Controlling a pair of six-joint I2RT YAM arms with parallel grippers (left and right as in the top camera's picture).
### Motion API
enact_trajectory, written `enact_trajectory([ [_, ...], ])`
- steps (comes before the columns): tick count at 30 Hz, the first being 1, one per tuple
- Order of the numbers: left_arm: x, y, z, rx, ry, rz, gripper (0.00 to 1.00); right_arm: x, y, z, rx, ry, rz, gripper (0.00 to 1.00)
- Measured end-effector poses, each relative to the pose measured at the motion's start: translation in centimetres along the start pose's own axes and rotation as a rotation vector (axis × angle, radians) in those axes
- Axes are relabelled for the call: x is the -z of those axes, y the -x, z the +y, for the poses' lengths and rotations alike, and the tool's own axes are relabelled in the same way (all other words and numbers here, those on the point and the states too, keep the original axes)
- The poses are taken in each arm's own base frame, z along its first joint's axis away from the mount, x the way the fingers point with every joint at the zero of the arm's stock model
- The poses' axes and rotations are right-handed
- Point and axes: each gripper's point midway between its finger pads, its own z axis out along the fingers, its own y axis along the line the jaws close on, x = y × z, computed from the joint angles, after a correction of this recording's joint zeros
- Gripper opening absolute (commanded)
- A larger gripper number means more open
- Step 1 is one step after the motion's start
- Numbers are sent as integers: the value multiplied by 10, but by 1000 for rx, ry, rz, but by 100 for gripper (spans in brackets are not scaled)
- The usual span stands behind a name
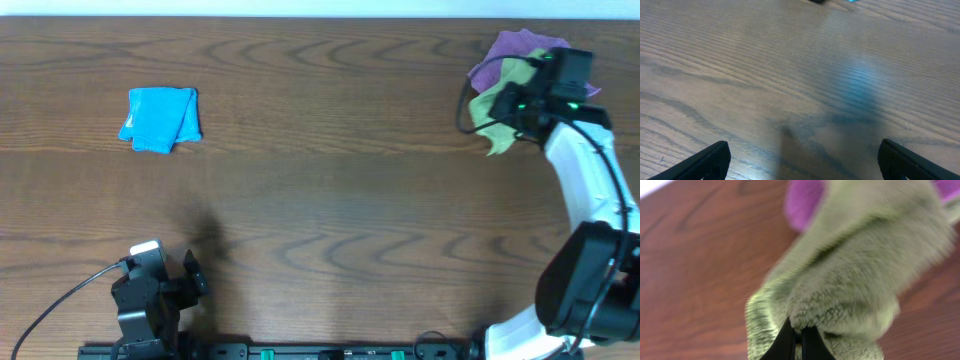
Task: Fold the cloth
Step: 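Grasp the green cloth with the right gripper and drag it left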
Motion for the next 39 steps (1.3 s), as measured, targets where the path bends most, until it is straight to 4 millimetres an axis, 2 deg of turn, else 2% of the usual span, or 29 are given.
enact_trajectory([
  [5,0,0,0,0,0,0,95,-2,-29,54,101,74,63,2],
  [8,0,0,0,0,0,0,95,4,-48,91,171,132,91,1],
  [11,0,0,0,0,0,0,95,24,-52,124,230,187,72,1],
  [14,0,0,0,0,0,0,95,55,-47,154,276,245,17,2],
  [17,0,0,0,0,0,0,95,68,-56,164,303,259,33,2],
  [25,0,0,0,0,0,0,95,72,-88,162,349,230,132,2],
  [32,0,0,0,0,0,0,95,103,-101,168,433,250,136,2],
  [36,0,0,0,0,0,0,95,103,-110,182,497,279,132,1],
  [39,0,0,0,0,0,0,95,92,-118,197,543,301,136,2],
])
